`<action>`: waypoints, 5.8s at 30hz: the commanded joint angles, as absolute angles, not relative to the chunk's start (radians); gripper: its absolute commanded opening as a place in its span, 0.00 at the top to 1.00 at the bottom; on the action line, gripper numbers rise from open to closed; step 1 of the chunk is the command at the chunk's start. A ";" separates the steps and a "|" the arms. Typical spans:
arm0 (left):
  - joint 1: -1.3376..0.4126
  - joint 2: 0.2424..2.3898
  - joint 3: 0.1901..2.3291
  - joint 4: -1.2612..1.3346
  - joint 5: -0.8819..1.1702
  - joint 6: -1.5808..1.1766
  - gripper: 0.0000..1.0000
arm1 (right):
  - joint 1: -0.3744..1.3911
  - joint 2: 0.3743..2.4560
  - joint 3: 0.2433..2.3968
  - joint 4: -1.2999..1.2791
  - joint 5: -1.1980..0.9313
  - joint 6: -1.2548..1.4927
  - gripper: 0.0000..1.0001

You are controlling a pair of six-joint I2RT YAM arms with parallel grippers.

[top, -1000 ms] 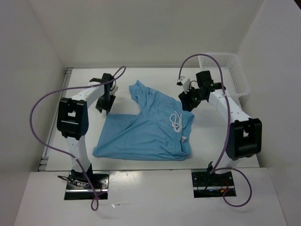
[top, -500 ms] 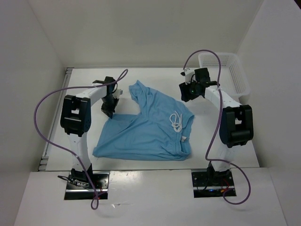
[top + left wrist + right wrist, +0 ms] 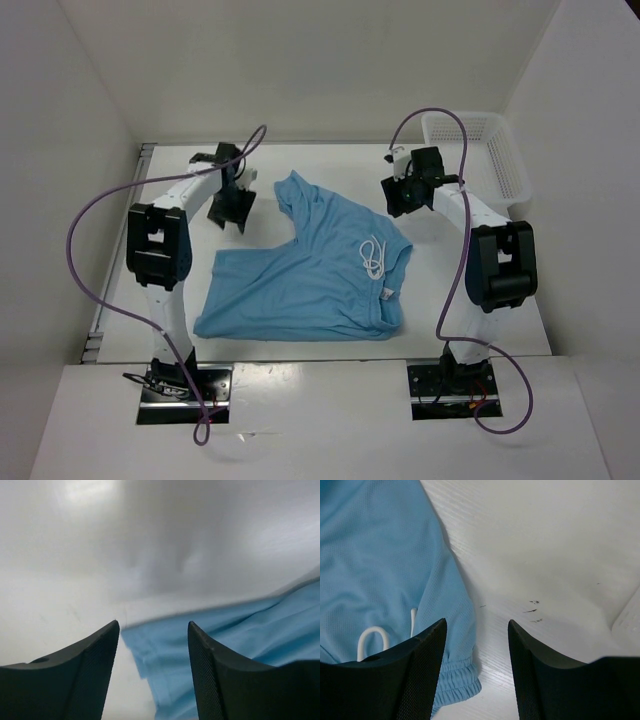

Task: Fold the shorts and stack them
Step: Flatten the shorts out

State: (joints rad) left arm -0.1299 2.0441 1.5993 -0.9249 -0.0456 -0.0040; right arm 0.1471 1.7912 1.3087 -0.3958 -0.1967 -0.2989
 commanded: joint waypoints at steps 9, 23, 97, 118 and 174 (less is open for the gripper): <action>-0.215 2.427 2.231 -0.937 0.209 0.000 0.34 | 0.155 1.816 1.305 -0.336 -0.183 -0.330 0.42; -0.279 2.569 2.376 -0.908 0.278 0.000 0.37 | 0.155 1.782 1.220 -0.345 -0.183 -0.339 0.42; -0.218 2.517 2.561 -0.985 0.215 0.000 1.00 | 0.213 1.962 1.483 -0.493 -0.200 -0.552 1.00; -0.208 1.816 1.700 -0.842 -0.064 0.000 1.00 | 0.268 1.629 1.268 -0.460 -0.106 -0.693 1.00; -0.135 2.169 1.798 -0.988 0.127 0.000 0.52 | 0.440 1.654 1.088 -0.471 -0.130 -0.833 1.00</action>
State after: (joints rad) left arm -0.1406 2.2257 1.7840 -0.9668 0.1505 -0.0040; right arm 0.4416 1.6535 1.0550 -0.4618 -0.1200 -0.8131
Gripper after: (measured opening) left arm 0.484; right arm 0.031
